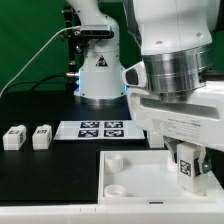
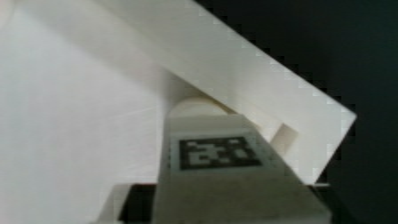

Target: Assemble one leg

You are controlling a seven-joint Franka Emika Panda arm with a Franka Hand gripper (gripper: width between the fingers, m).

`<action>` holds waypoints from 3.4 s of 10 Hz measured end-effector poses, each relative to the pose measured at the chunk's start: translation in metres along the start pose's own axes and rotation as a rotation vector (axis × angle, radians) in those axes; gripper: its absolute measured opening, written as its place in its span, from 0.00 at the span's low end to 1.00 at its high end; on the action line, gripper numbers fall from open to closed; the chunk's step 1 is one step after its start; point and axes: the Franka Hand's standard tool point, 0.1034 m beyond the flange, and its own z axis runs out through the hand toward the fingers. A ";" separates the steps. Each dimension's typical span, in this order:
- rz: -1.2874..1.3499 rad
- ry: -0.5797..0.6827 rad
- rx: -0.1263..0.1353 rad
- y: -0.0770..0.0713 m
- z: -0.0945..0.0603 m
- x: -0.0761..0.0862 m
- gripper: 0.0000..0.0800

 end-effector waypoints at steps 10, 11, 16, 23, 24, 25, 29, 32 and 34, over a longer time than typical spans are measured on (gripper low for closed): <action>-0.203 0.006 -0.030 -0.003 -0.013 -0.017 0.81; -0.348 0.019 -0.033 -0.003 -0.011 -0.020 0.81; -0.921 0.013 -0.065 -0.003 -0.010 -0.010 0.81; -0.544 0.005 -0.051 -0.001 -0.007 -0.012 0.37; -0.413 0.003 -0.046 -0.001 -0.007 -0.013 0.37; -0.286 0.005 -0.046 -0.002 -0.006 -0.015 0.37; 0.214 -0.008 -0.022 -0.007 -0.005 -0.018 0.37; 0.164 -0.009 -0.022 -0.007 -0.004 -0.019 0.37; -0.078 -0.014 -0.038 -0.004 -0.006 -0.017 0.67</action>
Offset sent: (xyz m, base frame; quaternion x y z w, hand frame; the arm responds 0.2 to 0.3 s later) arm 0.0000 0.0000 0.0000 0.0000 0.0000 0.0899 0.9960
